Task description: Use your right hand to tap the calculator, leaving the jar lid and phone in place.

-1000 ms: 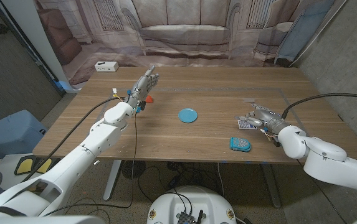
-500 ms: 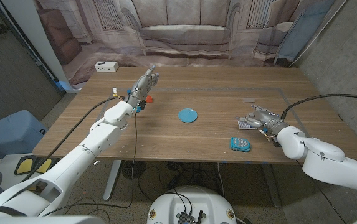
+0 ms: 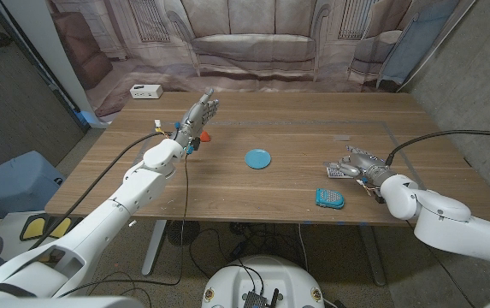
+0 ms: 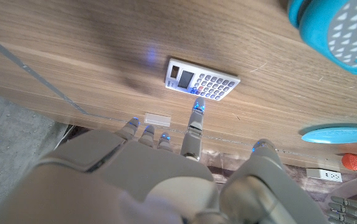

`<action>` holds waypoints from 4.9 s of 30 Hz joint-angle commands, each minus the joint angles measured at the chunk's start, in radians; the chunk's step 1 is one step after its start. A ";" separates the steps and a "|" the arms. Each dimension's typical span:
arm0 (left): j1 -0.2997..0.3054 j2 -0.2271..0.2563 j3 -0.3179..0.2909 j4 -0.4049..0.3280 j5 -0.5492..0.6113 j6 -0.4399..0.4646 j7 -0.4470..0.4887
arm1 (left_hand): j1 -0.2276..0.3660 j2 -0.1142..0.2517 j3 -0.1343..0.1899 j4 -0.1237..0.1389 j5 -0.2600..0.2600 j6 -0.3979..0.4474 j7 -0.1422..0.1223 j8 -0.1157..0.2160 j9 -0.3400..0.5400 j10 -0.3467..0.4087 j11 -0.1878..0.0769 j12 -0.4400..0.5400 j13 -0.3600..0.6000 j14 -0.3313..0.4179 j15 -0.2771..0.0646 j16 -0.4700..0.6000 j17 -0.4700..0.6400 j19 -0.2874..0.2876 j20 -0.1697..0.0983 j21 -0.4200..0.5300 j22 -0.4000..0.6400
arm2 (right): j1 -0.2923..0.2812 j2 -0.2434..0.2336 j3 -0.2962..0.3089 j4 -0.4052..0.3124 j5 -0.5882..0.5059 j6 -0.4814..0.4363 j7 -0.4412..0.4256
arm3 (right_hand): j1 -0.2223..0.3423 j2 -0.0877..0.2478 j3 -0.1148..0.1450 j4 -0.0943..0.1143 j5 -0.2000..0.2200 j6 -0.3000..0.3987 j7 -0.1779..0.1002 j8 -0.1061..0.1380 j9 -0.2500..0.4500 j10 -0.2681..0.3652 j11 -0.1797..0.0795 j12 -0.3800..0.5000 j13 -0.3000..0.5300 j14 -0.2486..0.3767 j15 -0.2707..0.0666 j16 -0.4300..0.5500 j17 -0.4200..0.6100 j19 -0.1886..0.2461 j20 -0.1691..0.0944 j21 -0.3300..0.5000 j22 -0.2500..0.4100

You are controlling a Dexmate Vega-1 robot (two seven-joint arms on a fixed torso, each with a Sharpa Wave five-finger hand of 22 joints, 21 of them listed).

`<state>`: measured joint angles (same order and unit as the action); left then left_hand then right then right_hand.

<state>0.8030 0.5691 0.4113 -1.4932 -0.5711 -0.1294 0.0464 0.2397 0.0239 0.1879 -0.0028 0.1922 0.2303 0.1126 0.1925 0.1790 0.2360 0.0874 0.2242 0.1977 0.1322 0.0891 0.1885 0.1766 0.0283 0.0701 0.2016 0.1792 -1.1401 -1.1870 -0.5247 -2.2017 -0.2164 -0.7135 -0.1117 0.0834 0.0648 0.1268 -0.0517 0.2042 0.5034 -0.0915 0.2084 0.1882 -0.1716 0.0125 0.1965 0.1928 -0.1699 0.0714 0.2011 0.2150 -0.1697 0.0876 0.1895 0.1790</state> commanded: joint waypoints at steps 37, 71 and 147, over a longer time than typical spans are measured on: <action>-0.014 -0.004 0.011 0.013 0.006 0.008 -0.009 | 0.000 0.012 0.000 -0.011 -0.002 0.004 -0.011 -0.001 0.003 0.002 0.000 -0.005 0.004 -0.001 -0.003 0.000 0.004 -0.009 0.019 -0.005 0.002 | 0.021 0.015 -0.019 0.049 0.067 -0.001 0.016 | 0.022 -0.002 0.011 -0.010 0.001 0.029 0.011 0.008 0.003 -0.043 0.009 0.010 0.002 -0.229 0.007 0.010 0.000 -0.142 0.009 0.011 0.002; -0.011 -0.006 0.010 0.012 0.003 0.005 -0.009 | -0.003 0.013 -0.002 -0.015 -0.002 0.007 -0.009 -0.001 0.003 0.001 -0.001 -0.006 0.004 -0.002 0.000 0.000 0.004 -0.012 0.016 -0.004 0.002 | 0.029 -0.017 -0.028 0.024 0.055 -0.004 0.011 | 0.033 -0.005 0.014 -0.020 -0.001 0.046 -0.005 0.009 0.004 -0.031 0.003 0.013 0.003 -0.223 0.009 0.013 -0.001 -0.143 0.012 0.012 0.002; -0.070 -0.039 0.024 0.108 -0.006 -0.024 -0.070 | -0.007 0.019 -0.005 -0.025 -0.002 0.010 -0.011 -0.001 0.003 0.007 0.000 -0.005 0.004 0.002 -0.001 0.001 0.004 -0.011 0.020 -0.002 0.002 | -0.135 -0.016 0.147 -0.042 0.054 0.090 -0.231 | 0.077 0.006 0.038 -0.055 -0.009 -0.079 -0.022 -0.031 0.004 0.058 0.015 0.031 0.001 -0.142 0.014 0.035 -0.006 -0.030 0.004 0.042 0.001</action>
<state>0.7480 0.5397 0.4307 -1.4109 -0.5731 -0.1499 -0.0088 0.2291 0.0345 0.1821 -0.0196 0.1924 0.2357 0.1071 0.1925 0.1789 0.2359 0.0875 0.2186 0.1977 0.1321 0.0891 0.1885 0.1791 0.0182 0.0802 0.2016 0.1791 -1.2220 -1.2257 -0.4207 -2.2560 -0.1704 -0.6906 -0.2615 0.1419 0.0702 0.1603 -0.0976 0.1981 0.4571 -0.1042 0.1879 0.1908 -0.1385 0.0290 0.2186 0.1928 -0.1716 0.0803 0.2277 0.2091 -0.1713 0.0785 0.2248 0.1767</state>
